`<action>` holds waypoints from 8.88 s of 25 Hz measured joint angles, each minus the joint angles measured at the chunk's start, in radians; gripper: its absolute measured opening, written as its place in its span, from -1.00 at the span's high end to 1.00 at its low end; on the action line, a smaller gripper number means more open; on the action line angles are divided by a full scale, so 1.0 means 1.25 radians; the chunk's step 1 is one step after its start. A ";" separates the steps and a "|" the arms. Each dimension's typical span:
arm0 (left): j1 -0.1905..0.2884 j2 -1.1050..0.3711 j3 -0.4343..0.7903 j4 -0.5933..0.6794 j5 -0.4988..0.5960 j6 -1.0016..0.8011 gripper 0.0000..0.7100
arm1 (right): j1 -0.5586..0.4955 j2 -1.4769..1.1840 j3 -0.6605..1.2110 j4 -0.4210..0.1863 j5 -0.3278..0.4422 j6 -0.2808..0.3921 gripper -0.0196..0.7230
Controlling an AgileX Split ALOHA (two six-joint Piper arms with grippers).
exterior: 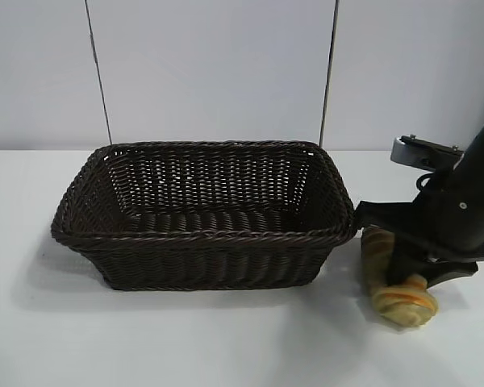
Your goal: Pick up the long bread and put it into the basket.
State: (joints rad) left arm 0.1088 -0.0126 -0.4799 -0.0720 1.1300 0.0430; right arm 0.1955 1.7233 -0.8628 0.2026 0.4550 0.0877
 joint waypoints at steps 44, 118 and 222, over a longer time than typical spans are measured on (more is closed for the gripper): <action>0.000 0.000 0.000 0.000 0.000 0.000 -0.96 | 0.272 0.145 -0.428 -0.069 0.079 -0.738 0.69; 0.000 0.000 0.000 0.000 0.000 0.000 -0.96 | -0.264 0.040 -0.805 -0.175 0.608 -0.100 -0.92; 0.000 0.000 0.000 0.001 0.000 0.000 -0.96 | -0.258 -1.396 0.285 -0.176 0.563 -0.065 -0.84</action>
State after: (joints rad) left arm 0.1088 -0.0126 -0.4799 -0.0701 1.1300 0.0430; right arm -0.1265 -0.0222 -0.5070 -0.0173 1.1590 0.0069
